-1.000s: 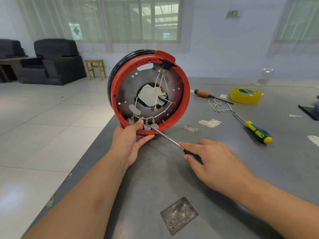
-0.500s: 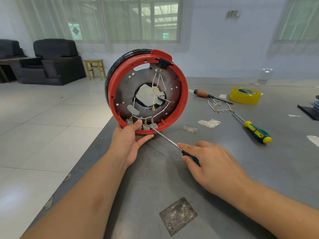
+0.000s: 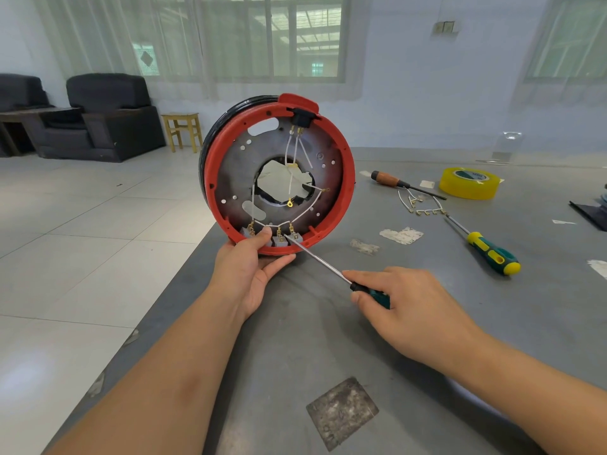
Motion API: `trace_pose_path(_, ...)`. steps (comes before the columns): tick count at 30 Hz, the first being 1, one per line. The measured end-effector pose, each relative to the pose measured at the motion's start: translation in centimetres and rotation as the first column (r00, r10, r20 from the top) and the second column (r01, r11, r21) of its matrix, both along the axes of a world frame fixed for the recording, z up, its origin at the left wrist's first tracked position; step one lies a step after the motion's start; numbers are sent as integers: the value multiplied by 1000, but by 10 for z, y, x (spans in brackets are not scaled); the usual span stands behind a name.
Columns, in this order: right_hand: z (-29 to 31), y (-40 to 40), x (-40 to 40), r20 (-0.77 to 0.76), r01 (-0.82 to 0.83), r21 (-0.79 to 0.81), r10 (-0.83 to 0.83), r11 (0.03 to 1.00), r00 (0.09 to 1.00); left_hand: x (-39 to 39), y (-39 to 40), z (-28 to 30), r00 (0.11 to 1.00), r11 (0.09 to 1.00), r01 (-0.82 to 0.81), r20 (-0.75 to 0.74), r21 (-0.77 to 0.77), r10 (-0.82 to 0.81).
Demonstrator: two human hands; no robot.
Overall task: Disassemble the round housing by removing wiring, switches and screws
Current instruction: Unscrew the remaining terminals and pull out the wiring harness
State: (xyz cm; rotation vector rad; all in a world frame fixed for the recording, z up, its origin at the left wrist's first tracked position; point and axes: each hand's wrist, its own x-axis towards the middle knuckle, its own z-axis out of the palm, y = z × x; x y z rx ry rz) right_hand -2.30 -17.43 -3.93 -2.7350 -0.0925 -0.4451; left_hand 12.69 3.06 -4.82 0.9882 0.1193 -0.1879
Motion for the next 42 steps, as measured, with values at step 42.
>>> trace_pose_path(42,13,-35,12,-34,-83,74,86,994,996,-3,-7,-5,984,992,-26,175,125,4)
